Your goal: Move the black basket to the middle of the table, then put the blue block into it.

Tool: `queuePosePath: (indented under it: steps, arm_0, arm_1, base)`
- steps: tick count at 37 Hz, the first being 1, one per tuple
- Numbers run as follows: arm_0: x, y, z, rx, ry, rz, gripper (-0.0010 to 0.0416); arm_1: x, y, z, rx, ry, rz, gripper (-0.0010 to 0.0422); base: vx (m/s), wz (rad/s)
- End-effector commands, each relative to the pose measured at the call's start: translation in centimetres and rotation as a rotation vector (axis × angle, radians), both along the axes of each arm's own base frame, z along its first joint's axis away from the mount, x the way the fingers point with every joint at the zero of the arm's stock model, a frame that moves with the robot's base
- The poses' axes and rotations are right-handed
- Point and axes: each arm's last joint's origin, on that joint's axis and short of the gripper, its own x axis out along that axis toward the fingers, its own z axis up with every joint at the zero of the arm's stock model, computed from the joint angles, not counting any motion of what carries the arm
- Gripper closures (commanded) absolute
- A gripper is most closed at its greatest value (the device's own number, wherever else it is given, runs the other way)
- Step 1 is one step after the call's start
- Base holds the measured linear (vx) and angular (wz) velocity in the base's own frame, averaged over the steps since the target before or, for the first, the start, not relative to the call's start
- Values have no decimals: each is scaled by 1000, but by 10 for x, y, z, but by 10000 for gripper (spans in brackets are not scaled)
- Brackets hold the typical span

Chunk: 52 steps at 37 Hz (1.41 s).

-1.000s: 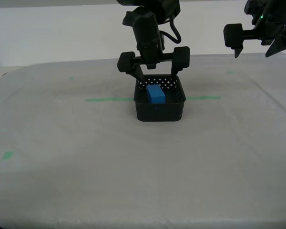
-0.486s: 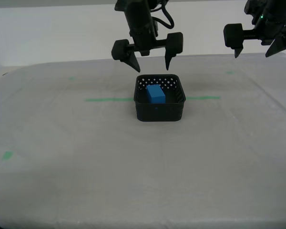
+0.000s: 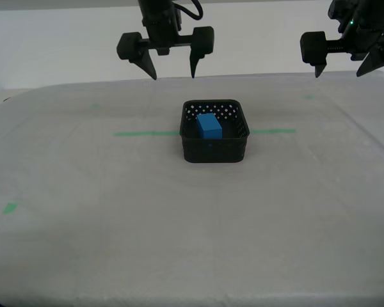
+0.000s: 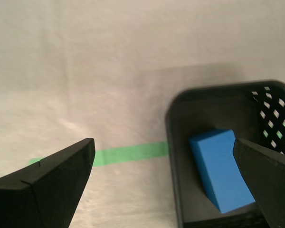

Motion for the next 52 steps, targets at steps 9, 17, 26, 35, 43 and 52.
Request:
queuePosePath:
  steps: [9,17,26,35,43,52]
  arm_0:
    - [0,0,0,-1,-2,-2,7]
    - [0,0,0,-1,-1,-2,7]
    - [0,0,0,-1,-2,-2,7]
    - [0,0,0,-1,-2,-2,7]
    - [0,0,0,-1,-2,-2,7]
    - [0,0,0,-1,-2,-2,7]
  arm_1:
    - [9,36,18,22,-4,32,11]
    - [13,53,22,29,12,51,11]
    - [16,67,21,46,29,61,11]
    - [18,74,20,53,37,71,11]
    - [14,79,14,59,48,73,11]
    - [4,92,1,27,34,94,11]
  base:
    - [0,0]
    - [0,0]
    - [0,0]
    - [0,0]
    - [0,0]
    - [0,0]
